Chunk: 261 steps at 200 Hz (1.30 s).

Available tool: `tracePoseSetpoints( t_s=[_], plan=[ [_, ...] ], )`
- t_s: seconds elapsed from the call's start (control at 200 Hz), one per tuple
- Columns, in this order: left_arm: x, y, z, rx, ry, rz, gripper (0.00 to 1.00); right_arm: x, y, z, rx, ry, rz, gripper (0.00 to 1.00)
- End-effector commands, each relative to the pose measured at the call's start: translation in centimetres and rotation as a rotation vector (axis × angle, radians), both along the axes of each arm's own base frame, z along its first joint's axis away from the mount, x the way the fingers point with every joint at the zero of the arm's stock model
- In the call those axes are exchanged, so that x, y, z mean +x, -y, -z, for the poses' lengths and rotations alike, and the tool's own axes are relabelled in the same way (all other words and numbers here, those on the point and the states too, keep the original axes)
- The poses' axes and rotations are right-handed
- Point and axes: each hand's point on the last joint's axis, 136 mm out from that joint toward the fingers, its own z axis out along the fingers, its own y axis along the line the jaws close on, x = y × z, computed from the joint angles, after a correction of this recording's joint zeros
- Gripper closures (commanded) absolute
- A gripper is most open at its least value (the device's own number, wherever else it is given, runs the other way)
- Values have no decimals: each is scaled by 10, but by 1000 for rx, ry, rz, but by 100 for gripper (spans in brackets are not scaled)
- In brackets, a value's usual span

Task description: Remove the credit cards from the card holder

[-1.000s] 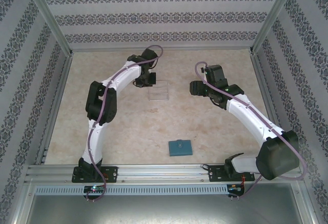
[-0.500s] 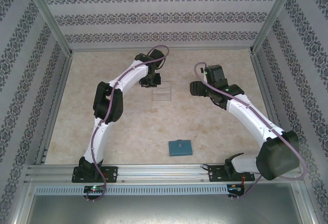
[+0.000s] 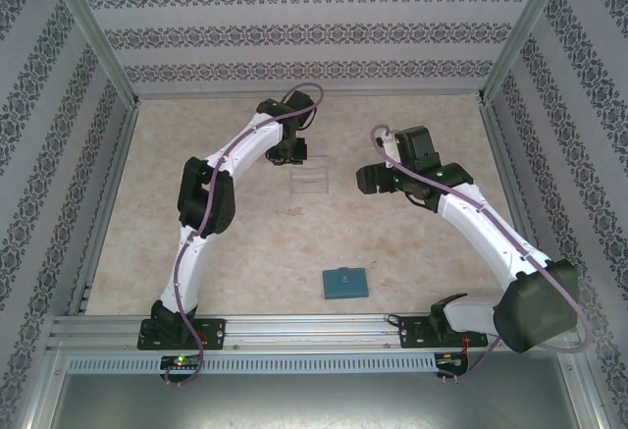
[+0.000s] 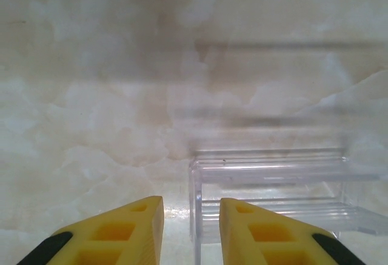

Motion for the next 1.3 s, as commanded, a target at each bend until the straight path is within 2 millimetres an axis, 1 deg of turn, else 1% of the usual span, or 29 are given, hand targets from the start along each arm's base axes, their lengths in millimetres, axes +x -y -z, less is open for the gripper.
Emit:
tracePoseSetpoints(
  t_s=[0.0,0.045,0.115,0.22,0.31,0.425,0.515,0.615,0.67,0.699,0.824,0.899,0.939,1.039,1.074,1.134,1.209,1.259,1.299],
  plan=[
    [-11,-3,-44,-4,49,56,68,-32,-32,-3,4,26,-325,16],
    [-13,-5,-50,3,62,72,67,-38,-42,-6,25,53,-381,16],
    [-15,-11,-58,25,83,94,62,-55,-56,-5,39,91,-501,12],
    [-24,-24,-67,40,90,119,60,-87,-69,10,-52,137,-693,11],
    [-31,-35,-72,19,97,138,60,-121,-79,25,-124,131,-876,11],
    [-37,-52,-77,41,143,180,58,-151,-83,45,-185,89,-1019,10],
    [-43,-67,-77,39,136,182,57,-165,-81,61,-242,32,-1075,9],
    [-51,-79,-71,-19,118,178,56,-182,-77,79,-304,-46,-1134,9],
    [-52,-90,-70,-25,118,143,55,-188,-75,89,-331,-76,-1155,9],
    [-53,-93,-71,-32,119,133,55,-189,-74,95,-348,-89,-1161,9],
    [-61,-99,-76,-57,123,117,54,-193,-71,115,-420,-122,-1183,9],
    [-68,-102,-79,-66,120,116,52,-190,-71,126,-455,-120,-1178,9],
    [-72,-105,-80,-62,113,118,49,-189,-72,130,-469,-121,-1182,9],
    [-80,-115,-82,-36,91,124,49,-191,-73,139,-483,-138,-1193,6],
    [-82,-120,-83,-22,91,123,49,-193,-73,141,-487,-145,-1197,2],
    [-83,-128,-84,-2,102,127,48,-195,-72,148,-498,-158,-1199,2],
    [-84,-138,-81,23,121,132,46,-200,-70,156,-509,-179,-1216,2],
    [-82,-148,-76,35,134,108,45,-203,-69,162,-525,-188,-1226,2],
    [-83,-152,-72,30,133,90,45,-204,-68,166,-540,-194,-1232,2]
  ],
)
